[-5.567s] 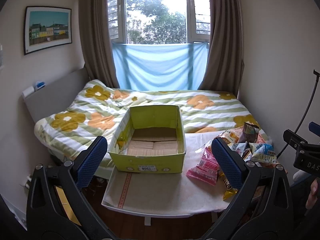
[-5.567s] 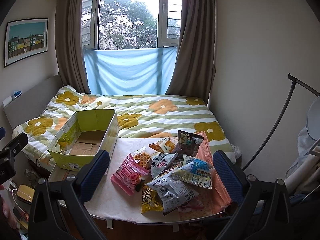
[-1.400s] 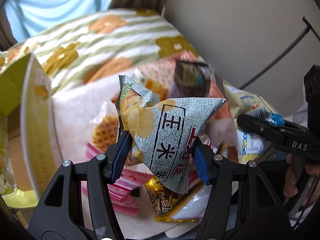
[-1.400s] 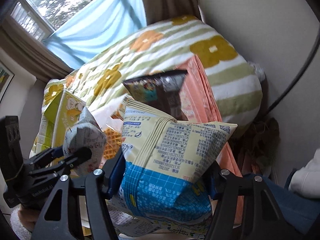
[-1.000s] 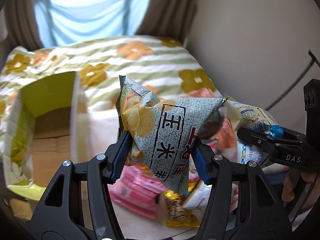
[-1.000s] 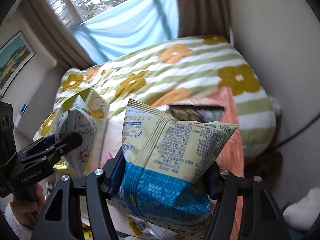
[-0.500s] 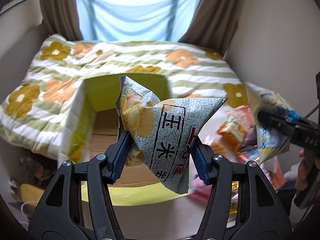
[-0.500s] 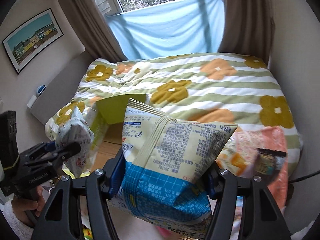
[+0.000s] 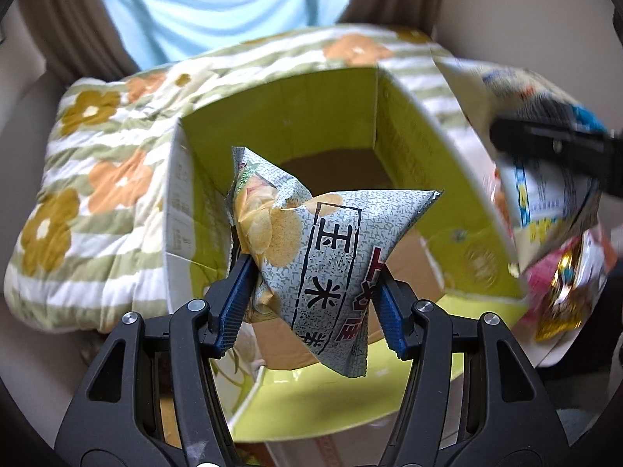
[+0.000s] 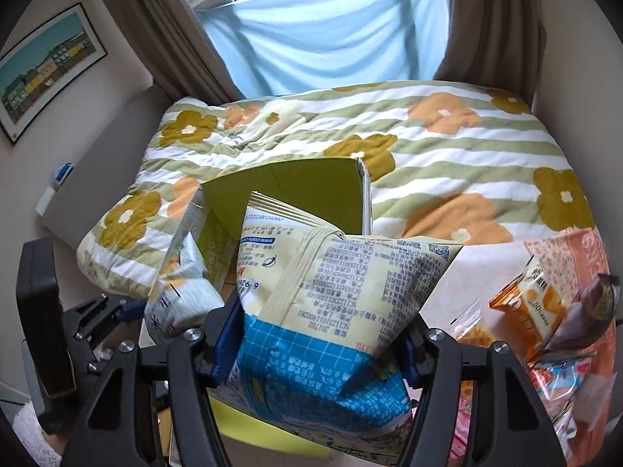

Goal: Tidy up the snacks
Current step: 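Carry both bags over the yellow box and open both tools to drop them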

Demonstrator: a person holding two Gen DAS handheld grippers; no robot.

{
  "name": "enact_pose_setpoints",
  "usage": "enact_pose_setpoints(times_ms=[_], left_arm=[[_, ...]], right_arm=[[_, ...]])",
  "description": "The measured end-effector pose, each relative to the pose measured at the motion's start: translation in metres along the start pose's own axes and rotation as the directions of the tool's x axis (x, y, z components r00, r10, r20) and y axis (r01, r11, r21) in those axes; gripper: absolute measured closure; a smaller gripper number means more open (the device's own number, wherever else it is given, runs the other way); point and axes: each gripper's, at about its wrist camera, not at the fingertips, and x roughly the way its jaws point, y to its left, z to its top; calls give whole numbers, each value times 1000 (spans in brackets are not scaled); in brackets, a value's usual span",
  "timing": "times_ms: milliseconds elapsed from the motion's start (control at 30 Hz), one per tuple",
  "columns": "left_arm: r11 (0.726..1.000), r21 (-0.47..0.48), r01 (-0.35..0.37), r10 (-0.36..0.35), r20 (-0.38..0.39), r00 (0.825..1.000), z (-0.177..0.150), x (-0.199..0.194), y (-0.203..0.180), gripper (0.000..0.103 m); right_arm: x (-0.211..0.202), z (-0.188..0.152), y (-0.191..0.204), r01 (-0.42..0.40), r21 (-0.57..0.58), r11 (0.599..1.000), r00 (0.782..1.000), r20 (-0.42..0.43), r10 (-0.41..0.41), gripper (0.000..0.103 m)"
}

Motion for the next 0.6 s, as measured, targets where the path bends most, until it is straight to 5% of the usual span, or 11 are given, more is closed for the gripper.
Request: enact_pose_setpoints(times_ms=[133,233,600], left_arm=[[998,61,15,-12,-39,999,-2,13,-2,41],[996,93,0,3,-30,1000,-3,14,-5,1],[998,-62,-3,4,18,1000,-27,-22,13,1]], right_arm=[[8,-2,5,18,28,999,1000,-16,-18,42],[11,-2,10,31,13,999,999,-30,-31,42],[25,-13,22,43,-67,997,997,-63,-47,42]])
